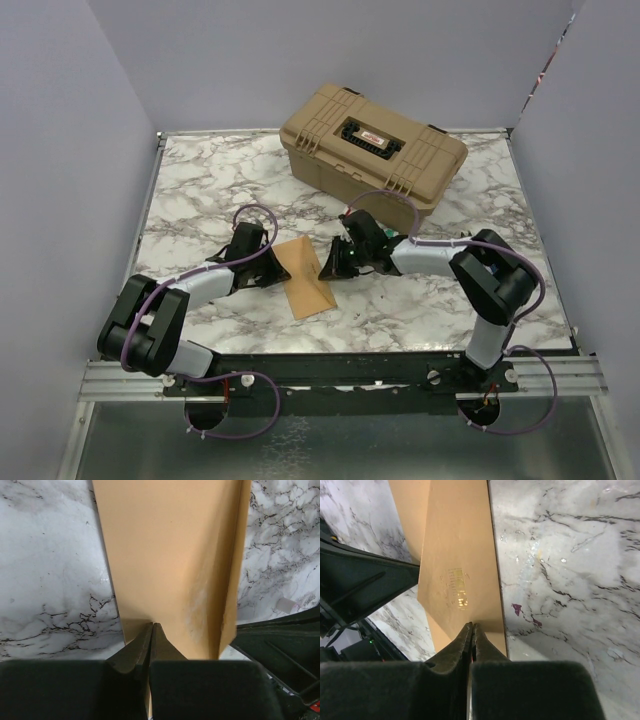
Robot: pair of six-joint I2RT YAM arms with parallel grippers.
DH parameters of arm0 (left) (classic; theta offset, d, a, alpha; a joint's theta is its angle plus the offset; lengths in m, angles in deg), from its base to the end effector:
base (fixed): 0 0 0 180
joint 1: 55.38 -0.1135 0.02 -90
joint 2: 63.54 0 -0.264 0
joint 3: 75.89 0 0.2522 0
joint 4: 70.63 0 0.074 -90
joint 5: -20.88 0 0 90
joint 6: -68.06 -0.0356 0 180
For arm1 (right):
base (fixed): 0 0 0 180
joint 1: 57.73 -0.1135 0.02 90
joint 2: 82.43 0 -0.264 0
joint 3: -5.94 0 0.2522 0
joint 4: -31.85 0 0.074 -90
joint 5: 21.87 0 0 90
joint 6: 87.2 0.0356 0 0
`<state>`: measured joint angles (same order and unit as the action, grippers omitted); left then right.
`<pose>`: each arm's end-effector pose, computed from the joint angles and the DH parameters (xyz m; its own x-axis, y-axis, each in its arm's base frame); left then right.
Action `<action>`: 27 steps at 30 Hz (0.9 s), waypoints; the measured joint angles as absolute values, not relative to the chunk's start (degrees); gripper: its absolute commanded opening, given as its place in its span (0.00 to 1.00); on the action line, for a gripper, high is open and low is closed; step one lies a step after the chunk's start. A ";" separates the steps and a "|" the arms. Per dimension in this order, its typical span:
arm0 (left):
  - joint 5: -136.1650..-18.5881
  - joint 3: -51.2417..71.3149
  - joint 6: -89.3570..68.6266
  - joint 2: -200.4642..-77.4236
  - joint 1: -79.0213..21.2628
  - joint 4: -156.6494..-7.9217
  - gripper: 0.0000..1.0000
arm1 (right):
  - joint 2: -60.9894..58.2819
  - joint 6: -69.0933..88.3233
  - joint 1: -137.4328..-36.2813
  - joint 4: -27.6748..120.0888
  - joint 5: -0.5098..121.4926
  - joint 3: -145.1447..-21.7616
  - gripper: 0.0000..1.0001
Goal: Place the letter into the envelope and seal it
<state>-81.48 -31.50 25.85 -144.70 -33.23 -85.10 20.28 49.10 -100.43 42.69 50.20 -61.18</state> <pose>0.2283 -0.1011 0.1386 -0.8500 -0.4352 -0.2970 -0.2041 0.7917 -0.5759 0.2553 0.2505 0.1461 -0.9471 0.0620 -0.3149 -0.1686 0.7389 0.6524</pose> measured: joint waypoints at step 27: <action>-88.51 -23.89 24.12 -146.71 -33.12 -73.71 0.00 | 24.26 33.32 -107.25 52.75 63.97 -69.49 0.05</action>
